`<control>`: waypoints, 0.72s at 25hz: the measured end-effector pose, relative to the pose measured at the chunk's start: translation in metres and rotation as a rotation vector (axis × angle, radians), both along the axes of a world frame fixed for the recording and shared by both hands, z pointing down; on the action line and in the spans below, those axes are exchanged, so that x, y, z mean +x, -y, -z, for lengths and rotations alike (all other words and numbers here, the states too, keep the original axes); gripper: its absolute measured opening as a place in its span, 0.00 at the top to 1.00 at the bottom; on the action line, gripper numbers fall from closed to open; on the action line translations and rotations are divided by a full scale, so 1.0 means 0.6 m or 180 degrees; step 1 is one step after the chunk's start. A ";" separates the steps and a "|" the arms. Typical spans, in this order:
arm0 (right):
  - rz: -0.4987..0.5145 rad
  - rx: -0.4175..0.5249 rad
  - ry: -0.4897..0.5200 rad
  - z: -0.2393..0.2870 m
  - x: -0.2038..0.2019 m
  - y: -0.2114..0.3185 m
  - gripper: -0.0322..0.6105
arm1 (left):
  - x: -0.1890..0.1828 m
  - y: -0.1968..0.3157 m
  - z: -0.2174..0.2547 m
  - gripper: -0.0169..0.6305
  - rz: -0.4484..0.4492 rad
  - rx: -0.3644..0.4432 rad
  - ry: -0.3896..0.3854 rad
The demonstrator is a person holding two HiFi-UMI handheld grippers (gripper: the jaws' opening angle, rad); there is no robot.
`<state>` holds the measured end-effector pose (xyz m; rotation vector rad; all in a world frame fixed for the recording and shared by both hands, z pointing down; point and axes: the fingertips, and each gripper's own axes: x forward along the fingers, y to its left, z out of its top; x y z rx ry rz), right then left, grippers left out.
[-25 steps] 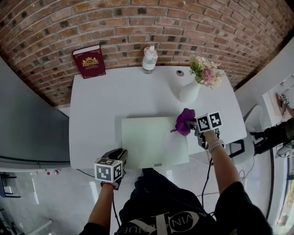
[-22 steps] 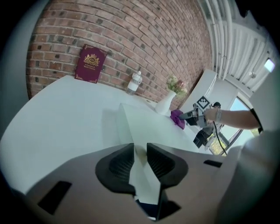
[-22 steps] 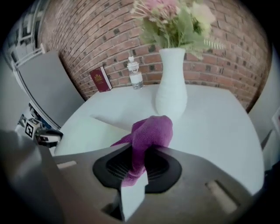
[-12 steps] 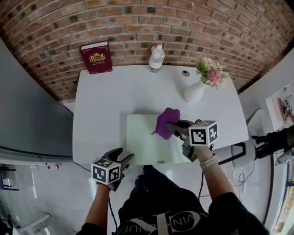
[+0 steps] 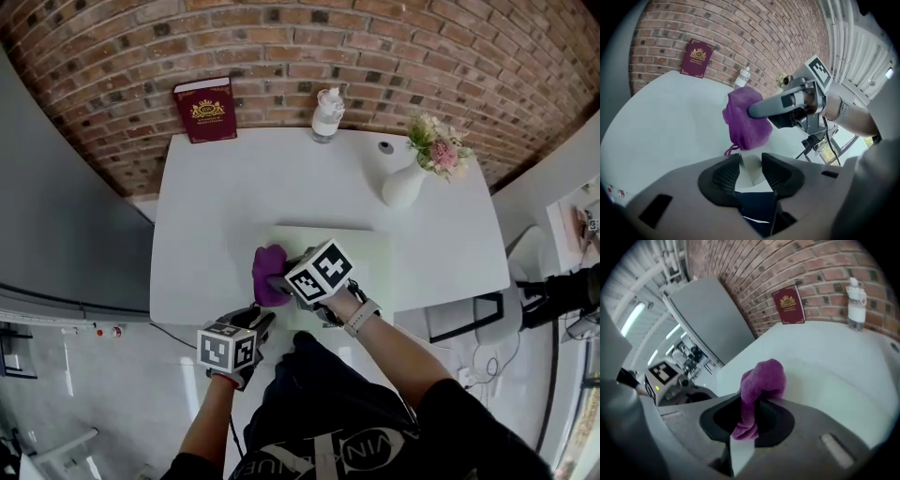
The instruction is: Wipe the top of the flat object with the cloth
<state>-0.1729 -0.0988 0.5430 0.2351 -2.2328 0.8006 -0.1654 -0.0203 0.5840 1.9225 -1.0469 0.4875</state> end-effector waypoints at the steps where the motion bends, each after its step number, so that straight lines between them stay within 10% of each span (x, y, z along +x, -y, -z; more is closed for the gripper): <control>1: 0.0101 0.0102 -0.0128 -0.010 0.005 0.000 0.86 | 0.000 0.000 -0.001 0.75 0.0017 -0.0015 0.0011; 18: -0.0464 -0.0045 -0.0431 -0.027 0.236 0.036 0.86 | -0.005 0.000 -0.003 0.75 0.0108 -0.0078 -0.0049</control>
